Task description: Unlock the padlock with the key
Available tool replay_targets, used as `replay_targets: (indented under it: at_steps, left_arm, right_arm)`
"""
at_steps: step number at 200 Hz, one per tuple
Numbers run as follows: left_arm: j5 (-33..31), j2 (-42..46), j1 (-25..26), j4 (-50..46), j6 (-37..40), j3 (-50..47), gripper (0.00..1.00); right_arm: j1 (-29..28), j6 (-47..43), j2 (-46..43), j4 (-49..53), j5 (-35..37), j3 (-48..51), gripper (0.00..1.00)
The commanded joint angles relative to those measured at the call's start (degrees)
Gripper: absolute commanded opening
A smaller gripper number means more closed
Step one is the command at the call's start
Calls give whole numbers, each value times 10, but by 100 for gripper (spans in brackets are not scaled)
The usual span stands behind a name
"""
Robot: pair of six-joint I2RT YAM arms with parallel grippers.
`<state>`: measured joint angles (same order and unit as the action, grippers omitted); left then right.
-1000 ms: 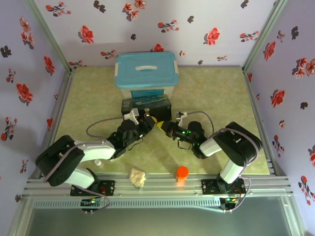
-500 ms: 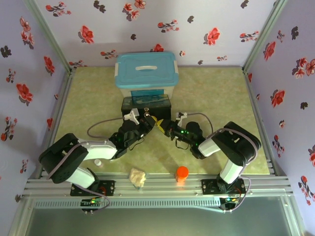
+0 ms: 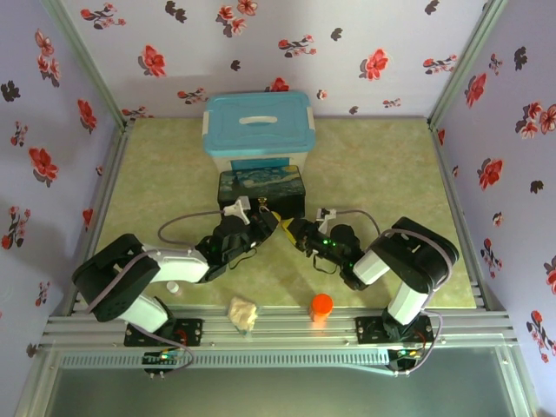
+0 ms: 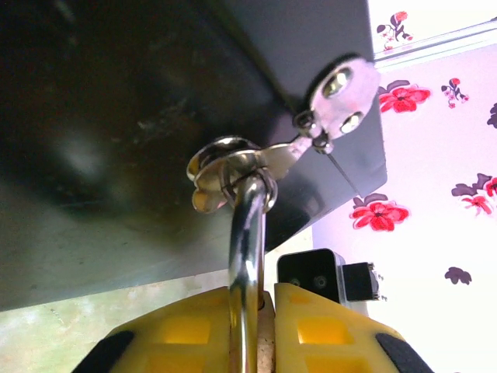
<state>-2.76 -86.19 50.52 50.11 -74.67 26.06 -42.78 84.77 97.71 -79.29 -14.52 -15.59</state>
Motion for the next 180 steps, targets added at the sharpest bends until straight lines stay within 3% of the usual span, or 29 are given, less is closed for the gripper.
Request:
replay_targets:
  at_steps: [1,132,153,167,180]
  left_arm:
    - [7,7,3,40,14,8,0]
    - [1,-4,4,46,10,-1,0]
    - [1,-3,6,46,6,-3,0]
    - [1,-1,7,46,6,-5,0]
    - [-2,1,6,43,5,-8,0]
  right_arm:
    - [-7,-12,-9,8,20,8,32]
    - [-41,-5,10,-1,42,-10,3]
    - [-40,-11,14,0,42,-16,5]
    - [-37,-18,15,9,38,-14,18]
    - [-35,-36,6,28,40,-5,24]
